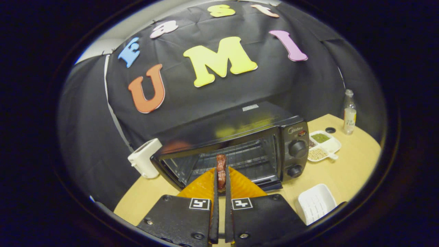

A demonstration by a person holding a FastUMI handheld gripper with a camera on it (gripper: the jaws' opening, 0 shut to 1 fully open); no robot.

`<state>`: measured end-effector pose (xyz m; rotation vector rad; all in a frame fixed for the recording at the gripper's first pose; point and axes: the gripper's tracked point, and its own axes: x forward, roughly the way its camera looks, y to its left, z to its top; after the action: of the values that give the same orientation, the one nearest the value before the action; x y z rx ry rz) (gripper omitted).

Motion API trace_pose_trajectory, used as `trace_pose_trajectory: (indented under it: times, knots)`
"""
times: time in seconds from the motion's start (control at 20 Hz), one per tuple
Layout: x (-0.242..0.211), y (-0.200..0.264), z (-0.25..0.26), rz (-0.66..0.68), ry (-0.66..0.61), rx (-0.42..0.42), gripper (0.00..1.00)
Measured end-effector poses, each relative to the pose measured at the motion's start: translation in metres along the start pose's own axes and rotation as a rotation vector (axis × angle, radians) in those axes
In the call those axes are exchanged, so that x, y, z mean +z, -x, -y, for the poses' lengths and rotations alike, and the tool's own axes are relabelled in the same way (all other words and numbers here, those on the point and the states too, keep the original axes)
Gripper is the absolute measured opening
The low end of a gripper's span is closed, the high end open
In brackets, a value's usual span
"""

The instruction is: Open the toaster oven, put the food inside, and close the toaster oven door.

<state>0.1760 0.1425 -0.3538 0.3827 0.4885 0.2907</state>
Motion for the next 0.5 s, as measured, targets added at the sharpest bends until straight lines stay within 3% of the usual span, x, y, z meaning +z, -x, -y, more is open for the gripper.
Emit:
trace_pose_trajectory:
  times: [0.5]
  knots:
    - [-0.008, -0.080, -0.001, 0.027, -0.191, 0.108, 0.10]
